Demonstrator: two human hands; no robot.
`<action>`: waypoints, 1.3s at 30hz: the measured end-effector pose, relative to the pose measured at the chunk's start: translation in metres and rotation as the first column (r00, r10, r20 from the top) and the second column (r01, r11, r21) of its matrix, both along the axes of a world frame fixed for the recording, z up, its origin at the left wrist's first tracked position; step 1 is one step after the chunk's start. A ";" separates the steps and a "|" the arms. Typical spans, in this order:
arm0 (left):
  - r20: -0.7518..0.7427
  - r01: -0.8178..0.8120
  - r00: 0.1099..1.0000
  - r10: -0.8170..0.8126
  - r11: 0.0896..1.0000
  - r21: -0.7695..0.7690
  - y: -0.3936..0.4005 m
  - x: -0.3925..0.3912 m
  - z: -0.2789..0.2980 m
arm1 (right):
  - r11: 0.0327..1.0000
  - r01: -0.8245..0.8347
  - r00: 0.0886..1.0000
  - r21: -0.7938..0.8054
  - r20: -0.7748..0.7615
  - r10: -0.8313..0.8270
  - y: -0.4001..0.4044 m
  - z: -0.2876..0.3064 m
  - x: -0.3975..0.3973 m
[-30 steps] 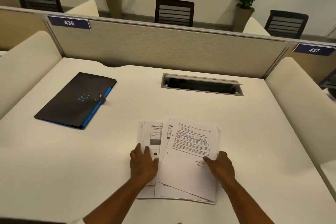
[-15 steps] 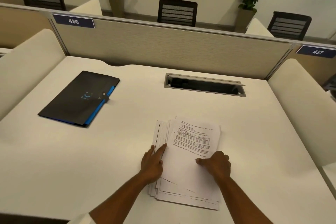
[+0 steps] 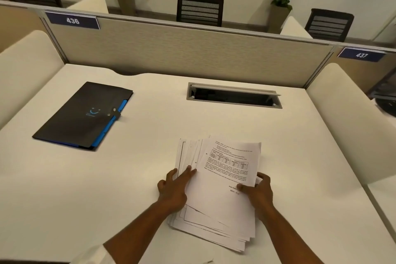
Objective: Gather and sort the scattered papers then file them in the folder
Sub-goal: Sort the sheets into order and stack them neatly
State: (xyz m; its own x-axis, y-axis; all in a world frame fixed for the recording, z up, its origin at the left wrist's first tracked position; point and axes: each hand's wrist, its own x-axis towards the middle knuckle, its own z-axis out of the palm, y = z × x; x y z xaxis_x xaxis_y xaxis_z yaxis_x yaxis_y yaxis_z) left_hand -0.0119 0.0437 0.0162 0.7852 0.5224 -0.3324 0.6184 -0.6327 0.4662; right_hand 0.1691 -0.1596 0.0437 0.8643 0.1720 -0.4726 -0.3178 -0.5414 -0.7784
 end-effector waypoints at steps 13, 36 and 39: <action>-0.005 -0.136 0.990 0.140 0.970 0.204 0.007 -0.008 -0.007 | 0.994 0.045 0.997 -0.096 0.068 -0.039 -0.021 -0.008 0.031; 0.116 -0.595 0.697 0.708 0.661 -0.457 0.036 0.013 0.008 | 0.955 -0.150 0.988 -0.256 -0.077 0.135 0.017 0.001 0.021; 0.109 -0.585 0.669 0.735 0.611 -0.533 0.048 0.007 0.008 | 0.961 -0.118 0.993 -0.252 -0.013 0.118 0.021 0.000 0.018</action>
